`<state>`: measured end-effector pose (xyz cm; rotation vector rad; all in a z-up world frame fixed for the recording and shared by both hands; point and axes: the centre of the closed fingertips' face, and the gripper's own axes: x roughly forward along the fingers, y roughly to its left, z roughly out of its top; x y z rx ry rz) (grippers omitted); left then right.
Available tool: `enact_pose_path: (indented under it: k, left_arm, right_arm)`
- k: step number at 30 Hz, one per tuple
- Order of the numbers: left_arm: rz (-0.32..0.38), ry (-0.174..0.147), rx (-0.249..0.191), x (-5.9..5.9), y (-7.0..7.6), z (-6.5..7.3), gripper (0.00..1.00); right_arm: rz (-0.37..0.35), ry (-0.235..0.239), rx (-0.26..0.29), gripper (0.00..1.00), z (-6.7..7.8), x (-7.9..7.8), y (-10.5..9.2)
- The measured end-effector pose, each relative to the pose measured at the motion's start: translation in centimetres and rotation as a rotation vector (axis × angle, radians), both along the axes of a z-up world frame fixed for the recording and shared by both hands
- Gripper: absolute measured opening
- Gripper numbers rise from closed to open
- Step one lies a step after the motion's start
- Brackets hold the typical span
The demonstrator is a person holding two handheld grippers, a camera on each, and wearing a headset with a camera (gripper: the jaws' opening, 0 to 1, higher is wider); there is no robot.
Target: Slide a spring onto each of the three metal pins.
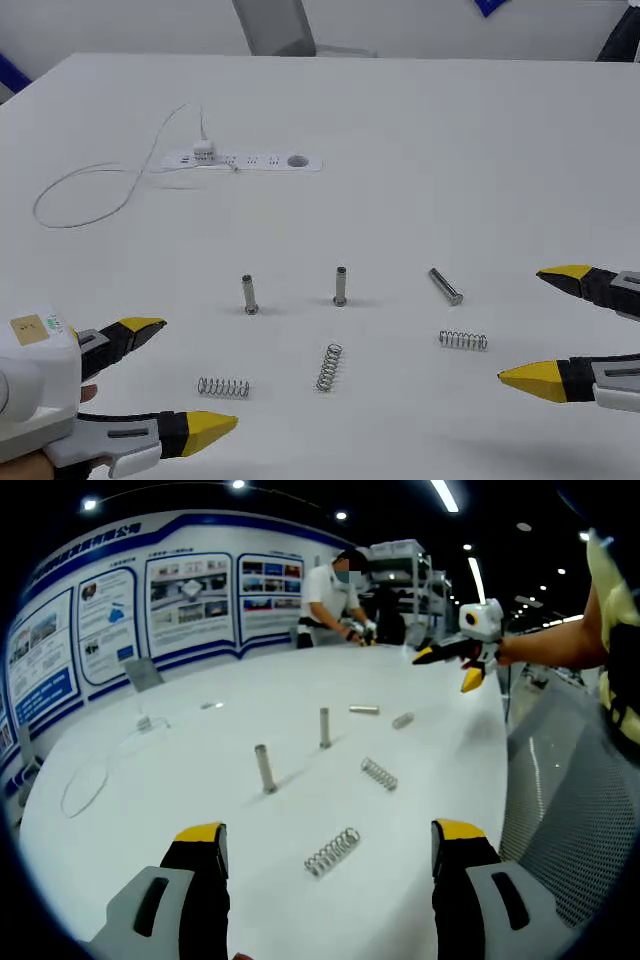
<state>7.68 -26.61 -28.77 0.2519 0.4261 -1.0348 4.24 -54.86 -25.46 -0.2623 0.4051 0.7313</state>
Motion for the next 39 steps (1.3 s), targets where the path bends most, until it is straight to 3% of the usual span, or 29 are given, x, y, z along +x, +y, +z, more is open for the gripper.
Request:
enact_pose_path:
  k: [23, 33, 39]
  left_arm:
    - [-0.003, 0.000, 0.006, -0.1, -0.1, -0.2, 0.84]
    - [-0.007, -0.001, 0.005, -0.1, -0.4, -0.2, 0.84]
    - [-0.009, -0.004, 0.007, -0.1, -0.4, -0.2, 0.84]
  right_arm:
    - [-0.018, 0.000, 0.004, 0.81, 0.2, 0.1, 0.0]
    - [-0.011, -0.016, 0.002, 0.80, 1.2, 2.2, 0.8]
    - [-0.020, -0.003, -0.016, 0.78, 1.1, 3.8, 0.8]
